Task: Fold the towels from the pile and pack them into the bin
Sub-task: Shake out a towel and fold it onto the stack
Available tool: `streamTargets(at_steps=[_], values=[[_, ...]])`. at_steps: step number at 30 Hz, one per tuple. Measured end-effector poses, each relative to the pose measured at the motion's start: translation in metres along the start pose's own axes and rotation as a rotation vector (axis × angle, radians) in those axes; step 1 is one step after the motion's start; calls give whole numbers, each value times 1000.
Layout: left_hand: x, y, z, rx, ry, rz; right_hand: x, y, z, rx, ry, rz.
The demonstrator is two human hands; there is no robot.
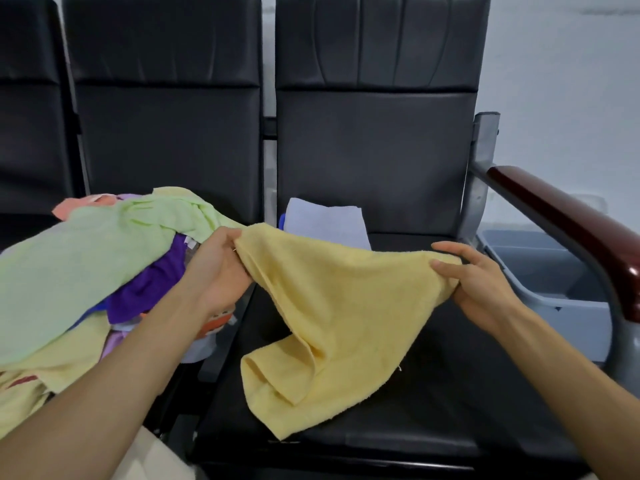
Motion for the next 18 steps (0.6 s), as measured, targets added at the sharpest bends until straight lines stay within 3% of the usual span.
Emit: streamTargets(at_steps=[4,7,13,18], values=[[-12,10,43,-87,-72,-39,-25,4,-40,42,51,-103],[-19,20,92,-201,-172,-1,-49,12,-85,206,184,-170],[-12,53,169,-308,-485,165,-74,39,-172,517,526,-58],[5,67,203,-306,-507,314,-74,56,-218,630,773,43]])
Point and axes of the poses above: each hand's wrist, its own y-axis away from the middle knuckle, its own x-axis out of the back of the hand, z = x × y, the point moved 7 cm from there along -y, towards the middle knuckle, and after that the axes turned 14 degrees about -y, right-handed, at the moved point
